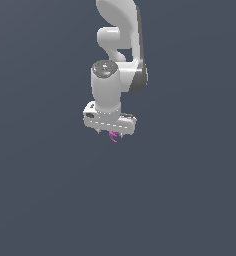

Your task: Pick up the object and move it to a goal position.

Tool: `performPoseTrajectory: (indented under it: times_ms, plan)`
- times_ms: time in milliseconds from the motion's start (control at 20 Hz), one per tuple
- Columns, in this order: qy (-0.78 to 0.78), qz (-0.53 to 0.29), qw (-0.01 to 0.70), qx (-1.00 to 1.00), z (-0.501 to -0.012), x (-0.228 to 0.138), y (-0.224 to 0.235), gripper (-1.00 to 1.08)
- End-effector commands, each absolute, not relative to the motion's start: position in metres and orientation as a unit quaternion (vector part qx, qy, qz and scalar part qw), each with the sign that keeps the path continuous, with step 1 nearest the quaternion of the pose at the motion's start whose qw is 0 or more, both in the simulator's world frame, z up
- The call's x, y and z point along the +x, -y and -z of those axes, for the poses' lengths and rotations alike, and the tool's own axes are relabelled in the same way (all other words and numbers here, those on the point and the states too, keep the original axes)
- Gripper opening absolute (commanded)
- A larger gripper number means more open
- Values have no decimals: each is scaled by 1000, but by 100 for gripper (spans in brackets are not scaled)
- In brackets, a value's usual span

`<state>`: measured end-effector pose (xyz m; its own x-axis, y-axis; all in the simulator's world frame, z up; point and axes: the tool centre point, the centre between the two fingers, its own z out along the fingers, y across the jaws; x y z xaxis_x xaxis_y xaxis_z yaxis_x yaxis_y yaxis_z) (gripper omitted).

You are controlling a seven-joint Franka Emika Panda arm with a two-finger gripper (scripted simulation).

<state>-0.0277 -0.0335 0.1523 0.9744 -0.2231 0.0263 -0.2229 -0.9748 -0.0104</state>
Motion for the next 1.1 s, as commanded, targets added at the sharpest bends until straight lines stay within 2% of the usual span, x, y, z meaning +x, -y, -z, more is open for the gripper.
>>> performPoseTrajectory:
  times_ms: [0, 550, 1050]
  plan:
    - [-137, 11, 4, -990, -142, -40, 31, 100]
    - [-244, 2, 1, -970, -103, -98, 21, 100]
    - [-276, 0, 0, -961, -93, -117, 18, 100]
